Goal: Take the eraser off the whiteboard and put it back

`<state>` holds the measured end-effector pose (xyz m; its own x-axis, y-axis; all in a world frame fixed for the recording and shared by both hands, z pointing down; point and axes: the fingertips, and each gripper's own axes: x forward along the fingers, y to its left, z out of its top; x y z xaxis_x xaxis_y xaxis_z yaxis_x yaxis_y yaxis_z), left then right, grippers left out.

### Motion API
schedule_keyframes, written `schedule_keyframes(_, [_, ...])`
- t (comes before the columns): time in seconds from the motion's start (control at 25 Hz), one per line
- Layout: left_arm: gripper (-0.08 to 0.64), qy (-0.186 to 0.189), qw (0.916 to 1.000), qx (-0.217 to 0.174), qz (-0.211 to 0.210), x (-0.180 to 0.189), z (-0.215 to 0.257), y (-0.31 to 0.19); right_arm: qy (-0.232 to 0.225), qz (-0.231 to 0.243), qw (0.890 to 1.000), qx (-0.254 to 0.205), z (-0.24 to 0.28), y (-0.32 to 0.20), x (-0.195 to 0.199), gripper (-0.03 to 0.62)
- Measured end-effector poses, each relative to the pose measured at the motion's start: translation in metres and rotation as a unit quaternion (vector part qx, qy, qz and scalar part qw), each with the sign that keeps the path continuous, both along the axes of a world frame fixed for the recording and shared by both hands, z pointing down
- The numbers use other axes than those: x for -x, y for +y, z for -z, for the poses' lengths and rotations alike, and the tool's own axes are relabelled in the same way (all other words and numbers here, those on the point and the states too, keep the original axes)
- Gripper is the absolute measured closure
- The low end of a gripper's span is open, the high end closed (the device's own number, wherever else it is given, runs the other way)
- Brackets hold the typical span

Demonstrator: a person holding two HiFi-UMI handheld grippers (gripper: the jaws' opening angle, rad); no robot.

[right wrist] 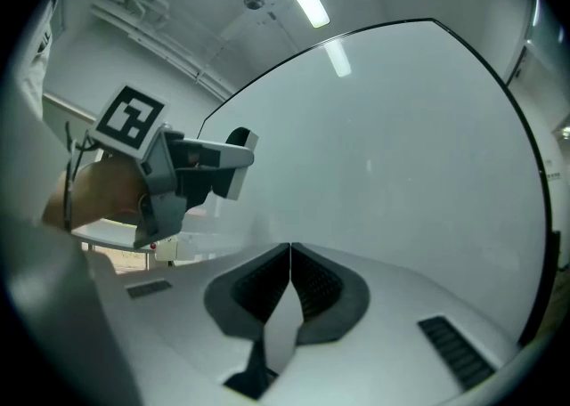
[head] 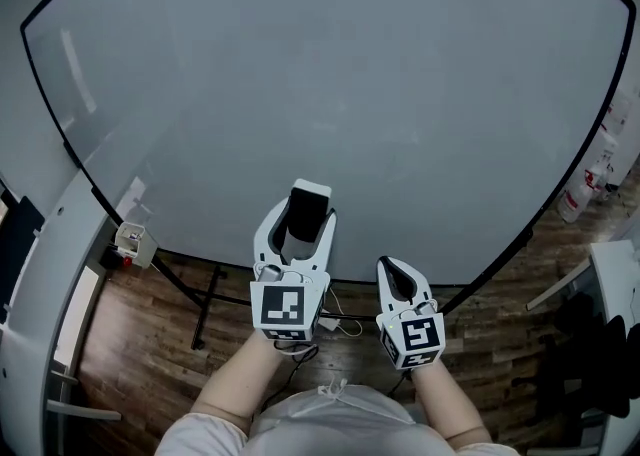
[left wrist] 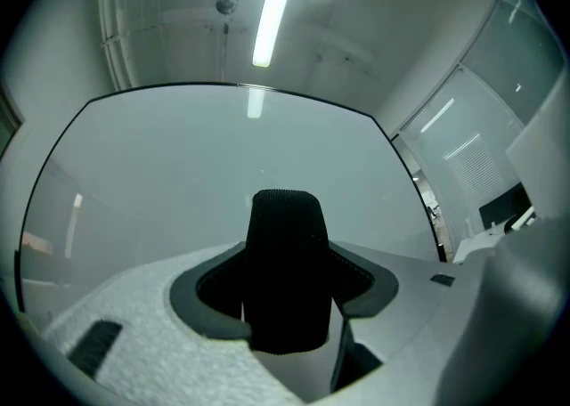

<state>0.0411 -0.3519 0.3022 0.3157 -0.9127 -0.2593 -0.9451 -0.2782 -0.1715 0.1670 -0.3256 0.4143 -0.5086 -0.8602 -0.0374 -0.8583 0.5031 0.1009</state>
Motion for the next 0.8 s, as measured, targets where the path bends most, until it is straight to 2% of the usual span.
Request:
schedule_keyframes(0.12, [0.296,0.023,0.9992,0.033,-0.008,0.002,-0.037,0.013,-0.004,-0.008,1.0,-0.005,0.003,0.003,0.0,0.566])
schedule_keyframes(0.28, [0.296,0.037,0.9951,0.089,-0.02,-0.001,-0.083,0.027,-0.021,-0.03,0.999,-0.004,0.003,0.01,-0.006,0.566])
schedule_keyframes(0.36, [0.296,0.04,0.9935,0.105,-0.02,0.0,-0.096,0.033,-0.032,-0.038,0.999,-0.001,0.001,0.014,-0.007,0.566])
schedule_keyframes(0.6, [0.296,0.04,0.9902,0.13,-0.031,-0.005,-0.124,0.049,-0.035,-0.043,0.998,0.016,-0.013,0.025,-0.006,0.566])
schedule_keyframes(0.8, [0.298,0.036,0.9922,0.113,-0.04,-0.008,-0.114,0.051,-0.036,-0.049,0.998,0.007,-0.008,0.03,-0.005,0.566])
